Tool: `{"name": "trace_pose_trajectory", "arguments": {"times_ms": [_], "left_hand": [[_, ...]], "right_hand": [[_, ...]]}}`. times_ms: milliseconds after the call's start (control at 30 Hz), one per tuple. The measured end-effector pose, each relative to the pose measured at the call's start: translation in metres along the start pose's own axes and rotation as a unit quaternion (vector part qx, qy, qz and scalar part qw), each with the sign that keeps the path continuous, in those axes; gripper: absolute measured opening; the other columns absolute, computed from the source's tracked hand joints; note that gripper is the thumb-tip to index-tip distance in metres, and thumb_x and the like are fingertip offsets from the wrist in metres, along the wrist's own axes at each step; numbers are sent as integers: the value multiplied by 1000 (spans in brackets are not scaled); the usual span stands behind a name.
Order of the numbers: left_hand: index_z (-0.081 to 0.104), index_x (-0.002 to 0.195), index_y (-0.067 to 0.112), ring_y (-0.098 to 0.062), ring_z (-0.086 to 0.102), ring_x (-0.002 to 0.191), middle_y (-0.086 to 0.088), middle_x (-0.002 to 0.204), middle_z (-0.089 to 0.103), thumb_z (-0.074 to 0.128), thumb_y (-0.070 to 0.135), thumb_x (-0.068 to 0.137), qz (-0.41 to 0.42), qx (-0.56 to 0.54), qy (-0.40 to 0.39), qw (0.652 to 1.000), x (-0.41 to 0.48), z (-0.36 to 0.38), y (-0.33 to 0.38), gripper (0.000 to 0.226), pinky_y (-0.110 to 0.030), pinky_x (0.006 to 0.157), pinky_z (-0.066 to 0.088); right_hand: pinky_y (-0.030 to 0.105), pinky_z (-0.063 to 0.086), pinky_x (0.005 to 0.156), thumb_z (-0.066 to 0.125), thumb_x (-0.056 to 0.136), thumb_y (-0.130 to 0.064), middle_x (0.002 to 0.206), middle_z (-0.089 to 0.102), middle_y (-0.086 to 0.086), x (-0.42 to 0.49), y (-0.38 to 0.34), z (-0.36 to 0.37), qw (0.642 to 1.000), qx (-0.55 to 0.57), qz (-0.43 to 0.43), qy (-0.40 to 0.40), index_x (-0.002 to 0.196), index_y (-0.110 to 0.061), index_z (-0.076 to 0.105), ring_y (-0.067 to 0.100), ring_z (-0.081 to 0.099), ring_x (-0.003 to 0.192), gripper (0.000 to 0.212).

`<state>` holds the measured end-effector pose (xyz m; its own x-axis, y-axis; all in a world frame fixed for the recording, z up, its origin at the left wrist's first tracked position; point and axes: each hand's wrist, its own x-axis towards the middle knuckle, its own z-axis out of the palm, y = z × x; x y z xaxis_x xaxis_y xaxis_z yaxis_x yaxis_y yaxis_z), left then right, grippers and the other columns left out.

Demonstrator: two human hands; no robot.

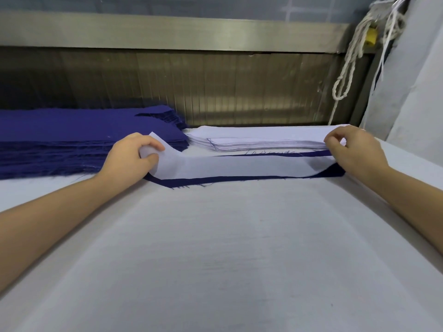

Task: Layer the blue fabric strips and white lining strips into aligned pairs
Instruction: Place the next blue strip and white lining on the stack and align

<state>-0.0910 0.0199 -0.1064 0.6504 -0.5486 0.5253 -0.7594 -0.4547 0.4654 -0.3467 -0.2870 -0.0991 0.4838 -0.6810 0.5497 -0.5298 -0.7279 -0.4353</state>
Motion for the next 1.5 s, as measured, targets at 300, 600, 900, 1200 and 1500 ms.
{"name": "trace_pose_trajectory", "arguments": {"times_ms": [300, 600, 900, 1200, 1500], "left_hand": [[70, 94, 19, -13, 44, 81, 0, 94, 54, 53, 2, 90, 19, -21, 0, 1000, 0, -1, -1, 24, -21, 72, 30], [69, 95, 21, -10, 46, 75, 11, 83, 49, 49, 3, 90, -15, -106, 26, 994, 1, -6, 0, 27, -21, 72, 37], [69, 83, 22, 10, 53, 67, 12, 91, 65, 55, -1, 82, 11, -75, -59, 995, -1, -8, 2, 27, -2, 54, 33], [68, 87, 22, -2, 49, 81, 11, 90, 58, 61, 4, 85, 55, 17, -72, 996, 2, -4, -4, 19, -13, 71, 33], [68, 86, 20, 14, 48, 75, 11, 84, 54, 60, 2, 83, 86, 12, -12, 996, 1, -4, -3, 20, 0, 62, 31]], "right_hand": [[26, 37, 68, 57, 83, -11, 76, 65, 3, 0, 2, 2, 998, 8, -13, -54, 76, -17, 66, 16, 52, 65, 13], [24, 36, 69, 48, 83, 7, 77, 62, 8, 1, 0, 1, 999, 37, -30, -13, 81, -10, 70, 22, 52, 70, 28], [24, 37, 80, 49, 88, 1, 87, 62, 3, 3, 8, 4, 998, 34, 9, -62, 84, -9, 71, 18, 51, 85, 25], [25, 36, 74, 58, 82, 0, 79, 61, 2, 6, 10, 7, 994, -8, 1, -105, 80, -13, 70, 18, 51, 75, 18], [12, 29, 64, 46, 81, 13, 77, 61, 4, 4, 8, 3, 999, 1, -31, -28, 79, -8, 73, 18, 50, 74, 34]]}}
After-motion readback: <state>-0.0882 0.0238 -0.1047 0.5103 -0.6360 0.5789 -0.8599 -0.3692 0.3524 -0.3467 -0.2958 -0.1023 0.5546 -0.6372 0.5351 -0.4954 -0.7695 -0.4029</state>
